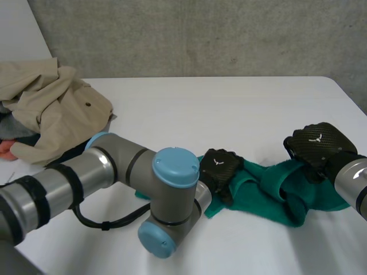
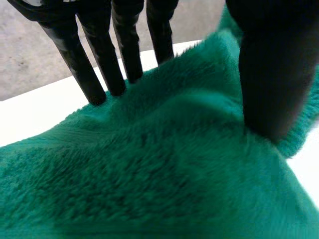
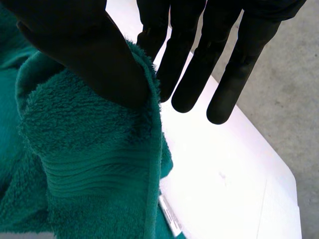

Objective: Fold the laundry.

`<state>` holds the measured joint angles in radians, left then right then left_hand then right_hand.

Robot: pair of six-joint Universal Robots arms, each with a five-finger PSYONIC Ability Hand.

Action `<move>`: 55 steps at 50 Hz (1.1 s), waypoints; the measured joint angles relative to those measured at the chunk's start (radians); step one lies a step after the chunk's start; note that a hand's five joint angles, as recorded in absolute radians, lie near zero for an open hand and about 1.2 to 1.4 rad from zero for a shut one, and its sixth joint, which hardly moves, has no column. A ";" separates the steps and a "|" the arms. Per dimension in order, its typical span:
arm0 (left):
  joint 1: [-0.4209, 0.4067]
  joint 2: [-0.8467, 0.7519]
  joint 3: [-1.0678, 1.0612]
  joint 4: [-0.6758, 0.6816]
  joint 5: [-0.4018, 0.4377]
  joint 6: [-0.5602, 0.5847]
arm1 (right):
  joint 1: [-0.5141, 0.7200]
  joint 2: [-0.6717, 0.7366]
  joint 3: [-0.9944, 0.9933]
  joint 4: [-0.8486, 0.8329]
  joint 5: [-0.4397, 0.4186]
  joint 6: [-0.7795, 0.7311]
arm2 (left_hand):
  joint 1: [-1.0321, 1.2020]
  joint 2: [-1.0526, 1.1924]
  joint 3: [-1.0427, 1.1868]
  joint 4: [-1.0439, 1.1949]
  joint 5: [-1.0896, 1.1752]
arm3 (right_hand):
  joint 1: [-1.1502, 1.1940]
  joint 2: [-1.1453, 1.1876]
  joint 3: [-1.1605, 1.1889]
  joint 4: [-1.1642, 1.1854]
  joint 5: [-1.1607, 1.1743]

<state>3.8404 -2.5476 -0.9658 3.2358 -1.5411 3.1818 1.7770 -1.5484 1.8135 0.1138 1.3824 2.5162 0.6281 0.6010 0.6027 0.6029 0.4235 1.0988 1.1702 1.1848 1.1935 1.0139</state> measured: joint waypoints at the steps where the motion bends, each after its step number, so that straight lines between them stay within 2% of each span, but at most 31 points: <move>1: 0.001 -0.011 0.021 0.002 -0.019 0.001 | -0.005 -0.001 0.006 -0.004 -0.001 -0.001 | 0.149 0.147 0.130 0.132 0.124 | 0.000 0.000 0.000 0.000 0.000; 4: 0.006 -0.023 0.051 0.016 -0.069 0.004 | -0.018 -0.004 0.023 -0.013 -0.002 -0.003 | 0.447 0.441 0.434 0.440 0.428 | 0.000 0.000 0.000 0.000 0.000; 6: 0.013 -0.022 0.063 0.035 -0.121 0.009 | -0.031 -0.005 0.033 -0.022 -0.005 -0.006 | 0.513 0.576 0.566 0.577 0.550 | 0.000 0.000 0.000 0.000 0.000; 11: 0.027 0.018 0.045 0.049 -0.204 0.028 | -0.053 -0.008 0.037 -0.033 -0.015 -0.011 | 0.513 0.590 0.583 0.593 0.550 | 0.000 0.000 0.000 0.000 0.000; 16: 0.081 0.221 -0.106 0.037 -0.244 0.050 | -0.075 -0.022 -0.004 -0.029 -0.022 -0.031 | 0.513 0.590 0.583 0.593 0.550 | 0.000 0.000 0.000 0.000 0.000; 18: 0.112 0.318 -0.174 0.032 -0.235 0.054 | -0.083 -0.031 -0.036 -0.020 -0.023 -0.050 | 0.513 0.590 0.583 0.593 0.550 | 0.000 0.000 0.000 0.000 0.000; 19: 0.112 0.318 -0.174 0.032 -0.235 0.054 | -0.083 -0.031 -0.036 -0.020 -0.023 -0.050 | 0.513 0.590 0.583 0.593 0.550 | 0.000 0.000 0.000 0.000 0.000; 23: 0.213 0.597 -0.335 0.009 -0.148 0.065 | -0.103 -0.050 -0.144 0.045 -0.020 -0.120 | 0.513 0.592 0.586 0.593 0.550 | 0.000 0.000 0.000 0.000 0.000; 25: 0.242 0.646 -0.361 -0.003 -0.125 0.073 | -0.108 -0.052 -0.172 0.071 -0.019 -0.139 | 0.513 0.593 0.586 0.593 0.550 | 0.000 0.000 0.000 0.000 0.000; 30: 0.410 0.803 -0.465 -0.089 -0.011 0.184 | -0.122 -0.052 -0.279 0.217 -0.019 -0.219 | 0.513 0.594 0.586 0.596 0.550 | 0.000 0.000 0.000 0.000 0.002; 31: 0.421 0.808 -0.471 -0.095 -0.005 0.196 | -0.123 -0.050 -0.283 0.227 -0.019 -0.225 | 0.513 0.594 0.586 0.596 0.550 | 0.000 0.000 0.000 0.000 0.003; 32: 0.459 0.820 -0.493 -0.113 0.019 0.249 | -0.124 -0.042 -0.299 0.264 -0.020 -0.248 | 0.513 0.594 0.586 0.597 0.567 | 0.000 0.000 0.000 0.000 0.006; 37: 0.517 0.765 -0.518 -0.125 0.056 0.404 | -0.121 0.047 -0.332 0.325 -0.013 -0.305 | 0.513 0.595 0.586 0.597 0.582 | 0.000 0.000 0.000 0.000 0.021; 43: 0.536 0.552 -0.386 -0.001 0.064 0.524 | -0.097 0.288 -0.511 0.285 0.040 -0.256 | 0.513 0.596 0.587 0.597 0.582 | 0.000 0.000 0.000 0.000 0.024; 45: 0.533 0.494 -0.306 0.063 0.063 0.530 | -0.090 0.331 -0.575 0.258 0.061 -0.226 | 0.513 0.596 0.587 0.597 0.581 | 0.000 0.000 0.001 0.001 0.025; 50: 0.516 0.396 -0.071 0.276 0.057 0.515 | -0.058 0.465 -0.885 0.099 0.162 -0.077 | 0.514 0.597 0.588 0.598 0.582 | 0.020 0.000 0.004 0.004 0.027; 52: 0.509 0.380 0.017 0.388 0.052 0.492 | -0.047 0.498 -1.026 -0.026 0.204 -0.005 | 0.514 0.597 0.588 0.598 0.582 | 0.020 0.000 0.004 0.004 0.027; 55: 0.507 0.380 0.095 0.522 0.044 0.452 | -0.040 0.505 -1.119 -0.162 0.228 0.045 | 0.514 0.597 0.588 0.598 0.582 | 0.020 0.000 0.004 0.004 0.027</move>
<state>4.3473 -2.1674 -0.8709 3.7576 -1.4971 3.6339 1.7375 -1.0430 0.6943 -0.0477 1.6108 2.5615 1.1417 1.1976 1.1906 1.2005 1.0059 1.1190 1.1702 1.1891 1.1978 1.0405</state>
